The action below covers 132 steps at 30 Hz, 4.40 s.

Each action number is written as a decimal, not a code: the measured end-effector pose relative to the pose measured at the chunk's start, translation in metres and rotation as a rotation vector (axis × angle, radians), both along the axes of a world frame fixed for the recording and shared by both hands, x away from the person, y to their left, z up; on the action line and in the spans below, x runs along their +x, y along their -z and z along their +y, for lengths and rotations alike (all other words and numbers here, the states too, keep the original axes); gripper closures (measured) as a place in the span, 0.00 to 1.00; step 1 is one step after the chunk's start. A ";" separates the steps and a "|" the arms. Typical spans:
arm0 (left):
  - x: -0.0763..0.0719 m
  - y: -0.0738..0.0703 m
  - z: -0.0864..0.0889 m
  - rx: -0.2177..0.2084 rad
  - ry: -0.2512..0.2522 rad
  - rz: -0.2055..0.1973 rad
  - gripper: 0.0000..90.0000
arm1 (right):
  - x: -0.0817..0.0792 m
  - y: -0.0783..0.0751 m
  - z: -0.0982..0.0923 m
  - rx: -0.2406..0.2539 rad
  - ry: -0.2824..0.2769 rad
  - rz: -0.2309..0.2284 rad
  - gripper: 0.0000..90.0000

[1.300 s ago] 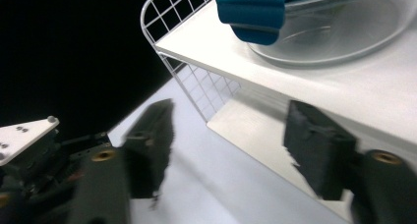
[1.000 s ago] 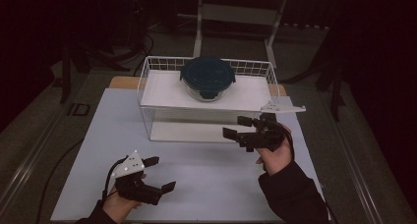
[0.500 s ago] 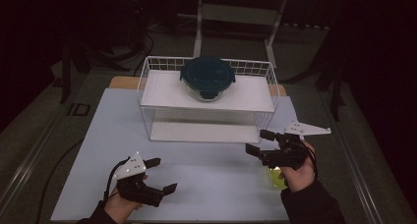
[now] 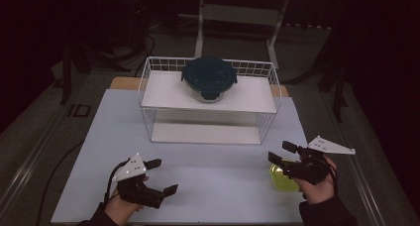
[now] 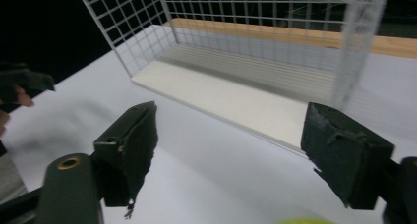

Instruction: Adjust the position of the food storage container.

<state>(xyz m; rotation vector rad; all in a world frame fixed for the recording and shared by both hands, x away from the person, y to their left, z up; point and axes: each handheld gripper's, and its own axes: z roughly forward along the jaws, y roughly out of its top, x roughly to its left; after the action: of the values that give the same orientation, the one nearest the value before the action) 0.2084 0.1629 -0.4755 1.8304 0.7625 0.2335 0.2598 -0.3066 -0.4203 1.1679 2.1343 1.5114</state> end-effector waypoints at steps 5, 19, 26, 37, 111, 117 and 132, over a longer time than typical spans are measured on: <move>0.001 0.001 0.000 0.001 0.000 0.005 0.01 | -0.007 0.011 -0.016 -0.026 0.048 0.029 0.38; 0.000 0.002 -0.001 0.005 0.005 0.010 0.01 | -0.025 0.037 -0.056 -0.085 0.146 0.066 0.83; 0.001 0.002 -0.001 0.004 0.005 0.011 0.01 | -0.033 0.047 -0.073 -0.106 0.192 0.095 0.97; 0.000 0.003 -0.002 0.005 0.007 0.011 0.01 | -0.038 0.074 -0.101 -0.108 0.283 0.159 1.00; 0.001 0.002 -0.001 0.004 0.006 0.004 0.01 | 0.006 0.104 0.008 -0.242 -0.037 0.284 1.00; 0.001 0.003 0.000 0.004 0.005 0.005 0.01 | 0.010 0.104 0.021 -0.251 -0.064 0.285 1.00; 0.000 0.002 0.000 0.001 0.006 0.003 0.01 | 0.021 0.103 0.046 -0.266 -0.109 0.283 1.00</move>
<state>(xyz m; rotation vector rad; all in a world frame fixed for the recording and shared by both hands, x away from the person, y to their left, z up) 0.2089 0.1631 -0.4778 1.8336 0.7592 0.2276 0.2808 -0.2602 -0.5235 1.2466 2.5278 1.1075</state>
